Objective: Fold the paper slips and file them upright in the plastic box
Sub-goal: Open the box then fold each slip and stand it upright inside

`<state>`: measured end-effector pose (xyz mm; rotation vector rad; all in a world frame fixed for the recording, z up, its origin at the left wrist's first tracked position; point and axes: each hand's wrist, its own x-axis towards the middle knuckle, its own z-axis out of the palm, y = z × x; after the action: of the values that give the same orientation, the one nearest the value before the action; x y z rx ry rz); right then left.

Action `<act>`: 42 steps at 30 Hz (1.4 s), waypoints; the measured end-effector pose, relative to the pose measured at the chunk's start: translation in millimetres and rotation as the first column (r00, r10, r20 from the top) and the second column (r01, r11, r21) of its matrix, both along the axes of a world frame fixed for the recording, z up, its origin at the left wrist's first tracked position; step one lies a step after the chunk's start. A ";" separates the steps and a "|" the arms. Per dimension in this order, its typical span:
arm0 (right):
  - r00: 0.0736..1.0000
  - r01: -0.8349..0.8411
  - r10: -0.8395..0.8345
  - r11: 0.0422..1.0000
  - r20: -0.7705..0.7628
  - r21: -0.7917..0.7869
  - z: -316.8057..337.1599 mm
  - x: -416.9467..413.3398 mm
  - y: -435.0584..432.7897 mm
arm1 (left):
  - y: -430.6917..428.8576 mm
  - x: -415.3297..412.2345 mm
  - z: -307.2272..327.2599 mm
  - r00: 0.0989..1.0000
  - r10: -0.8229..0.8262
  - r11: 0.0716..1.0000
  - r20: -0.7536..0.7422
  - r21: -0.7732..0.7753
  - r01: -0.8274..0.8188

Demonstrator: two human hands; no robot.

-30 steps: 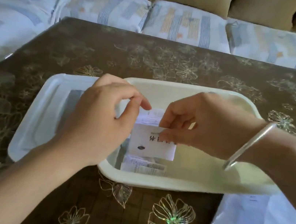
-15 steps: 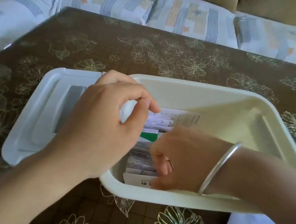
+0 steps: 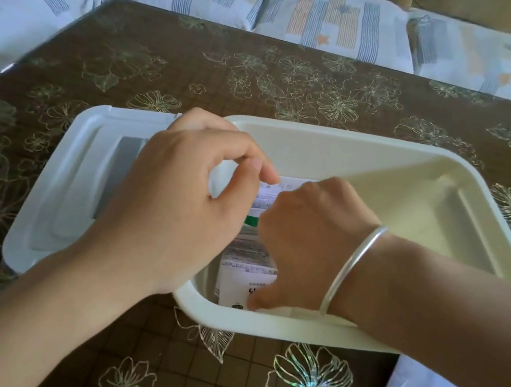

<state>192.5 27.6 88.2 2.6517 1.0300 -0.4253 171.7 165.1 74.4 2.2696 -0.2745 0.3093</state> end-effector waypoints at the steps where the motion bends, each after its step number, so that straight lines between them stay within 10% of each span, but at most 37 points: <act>1: 1.000 0.004 -0.004 1.000 0.021 -0.017 0.9 0.0 0.3 | 0.3 0.1 -0.3 1.000 0.001 1.000 0.000 0.001 -0.001; 17: 0.948 -0.207 0.220 0.975 0.231 -0.079 -2.0 4.4 0.2 | 1.0 2.7 -1.2 1.000 0.019 1.000 -0.010 0.016 -0.019; 29: 0.995 -0.068 0.072 0.996 0.072 -0.057 -0.1 6.1 -8.9 | 1.5 3.9 -1.6 1.000 0.016 0.999 0.001 0.038 -0.016; 42: 0.987 0.150 -0.126 0.943 -0.101 0.296 5.2 10.1 -18.2 | 1.8 4.8 -2.5 0.999 0.009 0.997 0.052 0.075 -0.013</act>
<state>202.6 9.4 93.4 3.0169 1.0066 -0.4375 176.4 166.9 71.9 2.3401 -0.3051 0.3692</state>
